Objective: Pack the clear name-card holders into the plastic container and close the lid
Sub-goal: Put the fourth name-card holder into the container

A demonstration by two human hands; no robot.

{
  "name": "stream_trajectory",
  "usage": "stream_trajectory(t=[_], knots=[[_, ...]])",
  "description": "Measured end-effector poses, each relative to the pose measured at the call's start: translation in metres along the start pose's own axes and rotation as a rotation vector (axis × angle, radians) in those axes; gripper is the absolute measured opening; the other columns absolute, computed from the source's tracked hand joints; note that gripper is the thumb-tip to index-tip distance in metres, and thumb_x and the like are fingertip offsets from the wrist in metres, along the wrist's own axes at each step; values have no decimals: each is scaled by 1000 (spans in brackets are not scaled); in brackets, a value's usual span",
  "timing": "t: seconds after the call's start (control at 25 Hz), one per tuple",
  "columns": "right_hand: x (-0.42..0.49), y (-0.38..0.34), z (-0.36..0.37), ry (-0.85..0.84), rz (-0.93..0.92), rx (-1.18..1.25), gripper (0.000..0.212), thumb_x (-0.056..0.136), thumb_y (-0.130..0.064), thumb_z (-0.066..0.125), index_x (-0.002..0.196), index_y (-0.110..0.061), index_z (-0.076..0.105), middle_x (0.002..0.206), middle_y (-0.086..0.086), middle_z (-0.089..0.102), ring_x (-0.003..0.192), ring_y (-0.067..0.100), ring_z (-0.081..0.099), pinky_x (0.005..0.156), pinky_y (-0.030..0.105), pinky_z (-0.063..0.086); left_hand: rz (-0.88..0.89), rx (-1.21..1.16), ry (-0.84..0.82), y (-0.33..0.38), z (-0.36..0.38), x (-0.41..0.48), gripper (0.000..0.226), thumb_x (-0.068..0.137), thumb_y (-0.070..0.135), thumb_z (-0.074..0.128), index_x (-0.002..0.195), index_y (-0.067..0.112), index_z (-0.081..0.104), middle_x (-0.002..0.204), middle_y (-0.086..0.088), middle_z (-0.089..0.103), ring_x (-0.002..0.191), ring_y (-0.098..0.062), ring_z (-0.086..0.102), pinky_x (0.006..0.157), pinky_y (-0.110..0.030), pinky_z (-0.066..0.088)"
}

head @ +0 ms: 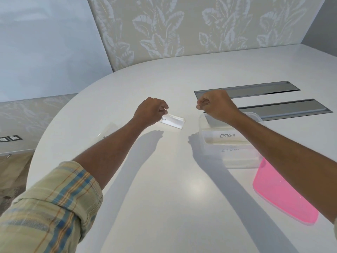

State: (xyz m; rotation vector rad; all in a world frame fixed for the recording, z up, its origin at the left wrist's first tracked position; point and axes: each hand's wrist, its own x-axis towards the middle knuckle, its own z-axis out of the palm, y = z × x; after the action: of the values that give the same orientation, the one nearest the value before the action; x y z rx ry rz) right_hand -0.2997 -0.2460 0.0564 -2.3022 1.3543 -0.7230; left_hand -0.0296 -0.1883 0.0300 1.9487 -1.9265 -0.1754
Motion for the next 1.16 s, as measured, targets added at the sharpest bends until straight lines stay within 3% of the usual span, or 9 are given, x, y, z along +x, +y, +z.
stream_trajectory(t=[0.2,0.36,0.52,0.64,0.76,0.88,1.04,1.16], knots=[[28,-26,38,-82,20,-11,17,87,-16,83,99,-6,78,90,6,79,85,20,71,91,41,59,-52,2,-34,-43,-5,9,26,94,17,73,118,22,77,117,1,79,113,-19,73,97,-41,59],[49,-37,71,-175,74,-82,26,86,-22,83,107,-9,76,106,8,77,100,26,71,90,42,59,-80,25,-46,-71,3,21,29,94,17,74,123,24,76,125,2,76,120,-21,69,98,-40,56],[64,-39,103,-289,99,-216,48,86,-31,83,129,-14,69,128,7,68,119,28,63,97,40,54,-73,97,-89,-89,20,34,39,97,19,70,135,28,69,141,1,66,135,-22,57,105,-41,50],[70,-38,121,-333,144,-307,54,84,-33,84,129,-9,65,129,11,64,116,34,64,95,45,56,-50,125,-144,-96,32,47,55,99,19,68,152,28,55,157,5,54,148,-20,45,114,-41,43],[72,-37,131,-367,150,-373,50,84,-32,84,123,-7,65,119,12,65,106,35,67,85,40,57,-21,156,-202,-100,41,61,64,98,18,70,158,29,48,163,8,47,153,-18,40,119,-41,41],[73,-34,135,-390,130,-433,28,85,-23,81,99,-9,61,103,10,65,90,34,65,66,32,46,14,215,-238,-103,46,73,64,96,16,71,156,30,50,161,8,49,151,-18,43,116,-41,44],[74,-31,135,-357,95,-461,29,84,-13,79,110,-5,68,108,12,69,94,36,69,69,32,46,39,273,-249,-105,49,84,53,93,13,72,142,31,64,140,0,66,132,-25,59,97,-39,51],[74,-27,137,-359,73,-454,21,81,-10,80,97,-7,66,94,7,64,85,35,65,62,29,42,25,265,-245,-104,49,86,47,88,11,74,132,28,71,125,-5,70,120,-28,64,83,-31,42]])
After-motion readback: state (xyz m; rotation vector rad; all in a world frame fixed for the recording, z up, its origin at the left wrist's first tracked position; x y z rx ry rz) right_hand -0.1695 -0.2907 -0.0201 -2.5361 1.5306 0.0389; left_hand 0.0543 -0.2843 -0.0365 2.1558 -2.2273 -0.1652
